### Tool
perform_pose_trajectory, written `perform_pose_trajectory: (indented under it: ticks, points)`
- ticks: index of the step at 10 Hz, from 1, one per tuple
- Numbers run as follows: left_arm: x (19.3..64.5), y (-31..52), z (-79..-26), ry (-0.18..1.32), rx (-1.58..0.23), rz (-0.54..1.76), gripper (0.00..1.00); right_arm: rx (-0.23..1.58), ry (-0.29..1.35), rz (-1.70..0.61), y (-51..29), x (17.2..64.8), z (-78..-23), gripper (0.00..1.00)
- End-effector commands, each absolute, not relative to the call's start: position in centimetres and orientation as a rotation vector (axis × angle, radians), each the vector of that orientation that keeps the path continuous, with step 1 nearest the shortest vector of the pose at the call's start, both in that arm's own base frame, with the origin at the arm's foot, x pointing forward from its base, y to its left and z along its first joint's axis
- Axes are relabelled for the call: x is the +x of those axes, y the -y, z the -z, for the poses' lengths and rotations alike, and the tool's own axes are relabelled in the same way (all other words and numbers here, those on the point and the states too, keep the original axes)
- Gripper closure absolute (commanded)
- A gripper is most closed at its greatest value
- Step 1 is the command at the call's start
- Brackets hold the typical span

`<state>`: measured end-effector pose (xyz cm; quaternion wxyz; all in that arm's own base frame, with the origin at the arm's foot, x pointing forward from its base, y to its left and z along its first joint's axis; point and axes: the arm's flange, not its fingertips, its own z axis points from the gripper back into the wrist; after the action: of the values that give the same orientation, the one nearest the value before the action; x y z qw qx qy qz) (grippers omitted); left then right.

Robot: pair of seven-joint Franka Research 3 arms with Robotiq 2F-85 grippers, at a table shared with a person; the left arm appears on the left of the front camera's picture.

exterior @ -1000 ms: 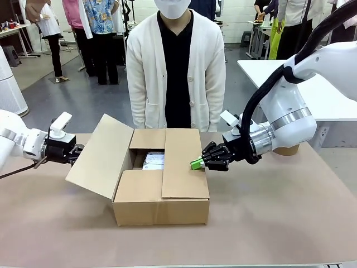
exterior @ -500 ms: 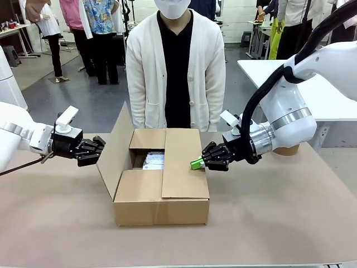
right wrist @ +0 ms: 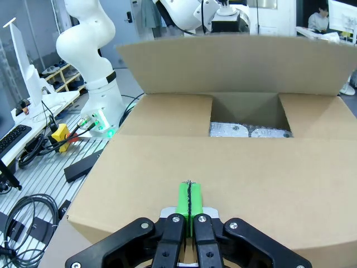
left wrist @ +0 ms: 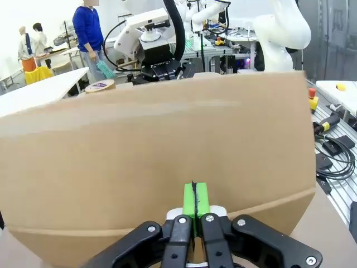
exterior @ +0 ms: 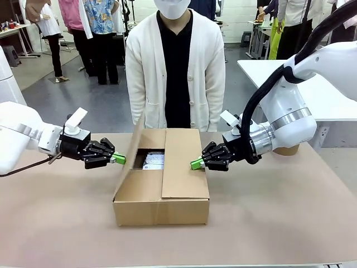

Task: Wrap the clocks to prevent damage.
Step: Push the left (or right) flap of the Package Box to close it.

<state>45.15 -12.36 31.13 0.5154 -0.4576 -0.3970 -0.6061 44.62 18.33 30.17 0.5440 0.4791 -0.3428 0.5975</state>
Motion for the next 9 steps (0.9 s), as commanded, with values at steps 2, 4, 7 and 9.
perform_pose_trajectory:
  ticks: [2, 4, 7, 9]
  points:
    - [45.4, 14.2, -29.9, 0.966, -1.030, 1.492, 1.00, 1.131, 0.807, -1.410, -18.4, 44.6, -29.7, 0.99]
    - [46.0, 15.2, -29.4, 0.915, -1.006, 1.516, 1.00, 1.131, 0.807, -1.410, -18.4, 44.6, -29.7, 0.99]
    - [45.6, 16.3, -28.0, 0.857, -0.917, 1.548, 1.00, 1.131, 0.807, -1.410, -18.4, 44.6, -29.7, 0.99]
    - [45.7, 16.5, -27.6, 0.803, -0.834, 1.581, 1.00, 1.131, 0.807, -1.410, -18.4, 44.6, -29.7, 0.99]
